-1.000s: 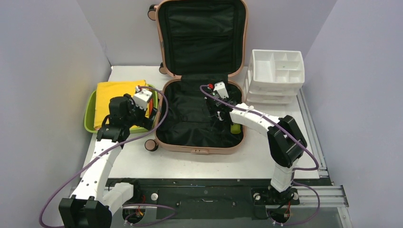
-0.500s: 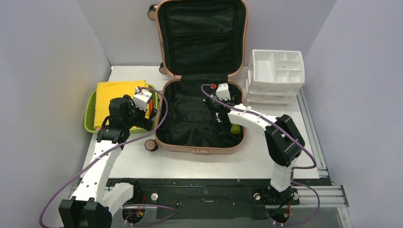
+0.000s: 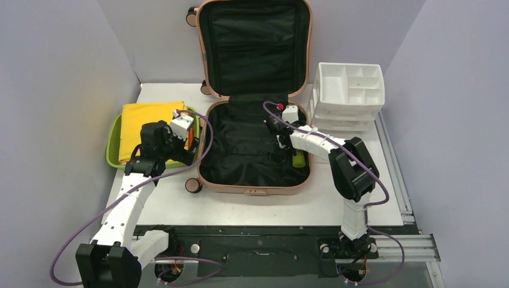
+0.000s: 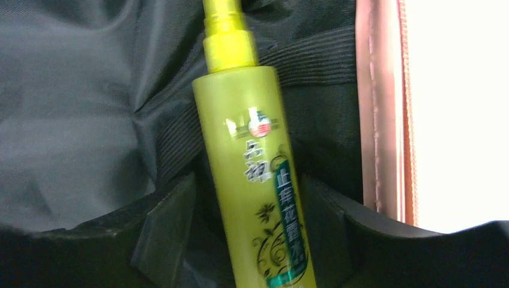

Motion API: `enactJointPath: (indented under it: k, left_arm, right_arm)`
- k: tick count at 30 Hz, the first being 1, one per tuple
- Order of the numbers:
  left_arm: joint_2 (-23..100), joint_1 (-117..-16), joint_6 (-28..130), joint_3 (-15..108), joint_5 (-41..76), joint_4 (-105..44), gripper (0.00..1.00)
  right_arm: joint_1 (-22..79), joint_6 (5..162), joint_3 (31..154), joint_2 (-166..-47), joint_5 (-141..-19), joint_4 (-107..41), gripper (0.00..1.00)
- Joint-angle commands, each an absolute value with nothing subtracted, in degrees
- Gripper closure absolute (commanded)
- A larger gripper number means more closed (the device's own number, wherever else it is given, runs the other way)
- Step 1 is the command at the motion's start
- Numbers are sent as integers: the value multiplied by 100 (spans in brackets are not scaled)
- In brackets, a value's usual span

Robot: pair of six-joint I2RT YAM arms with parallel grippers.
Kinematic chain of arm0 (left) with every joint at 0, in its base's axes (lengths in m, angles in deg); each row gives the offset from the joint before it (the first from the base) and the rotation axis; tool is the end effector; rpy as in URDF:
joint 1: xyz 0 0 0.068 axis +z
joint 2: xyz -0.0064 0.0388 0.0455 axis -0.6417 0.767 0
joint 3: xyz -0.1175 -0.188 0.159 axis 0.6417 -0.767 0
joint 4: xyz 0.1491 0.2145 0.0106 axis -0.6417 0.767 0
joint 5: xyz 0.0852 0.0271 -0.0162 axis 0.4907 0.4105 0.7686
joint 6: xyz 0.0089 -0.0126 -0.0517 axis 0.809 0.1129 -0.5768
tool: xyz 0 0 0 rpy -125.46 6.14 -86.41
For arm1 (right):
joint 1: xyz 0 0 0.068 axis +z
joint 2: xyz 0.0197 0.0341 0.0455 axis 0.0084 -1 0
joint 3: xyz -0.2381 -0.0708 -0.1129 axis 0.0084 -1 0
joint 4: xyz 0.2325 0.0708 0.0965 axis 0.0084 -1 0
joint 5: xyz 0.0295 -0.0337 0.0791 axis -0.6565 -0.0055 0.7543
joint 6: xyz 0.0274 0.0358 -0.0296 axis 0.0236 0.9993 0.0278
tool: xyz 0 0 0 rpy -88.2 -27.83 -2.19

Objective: Open, take out, and arrange the luggage
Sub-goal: Pick up the makeup from the center of the board.

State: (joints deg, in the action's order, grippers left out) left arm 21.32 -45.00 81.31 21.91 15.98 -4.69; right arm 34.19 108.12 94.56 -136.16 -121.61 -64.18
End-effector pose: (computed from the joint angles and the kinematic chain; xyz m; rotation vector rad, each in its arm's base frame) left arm 0.2218 -0.0257 0.2896 0.5381 2.0955 -0.0470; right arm 0.3373 0.2092 0.1841 0.0952 2.4433 -0.3289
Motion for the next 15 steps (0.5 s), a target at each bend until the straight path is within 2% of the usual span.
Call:
enactJointPath:
  k: [1,2,6,15]
  left_arm:
    - [2176,-4458,8114,2266,1611,-688,4]
    - [2180,-4458,8113,2261,1617,-684,4]
    - [2192,-4466,8113,2257,1597,-671,4]
    - [2072,-4460,8113,2240,1588,-650,4]
  right_arm:
    - [3259,10858,9683,-13787,-12223,-6692,48]
    - [3257,10853,9683,-13770,-12195,-6695,56]
    - [3256,10774,9745,-13629,-12013,-6650,72]
    - [3394,10279,10088,-13282,-11546,-6591,83]
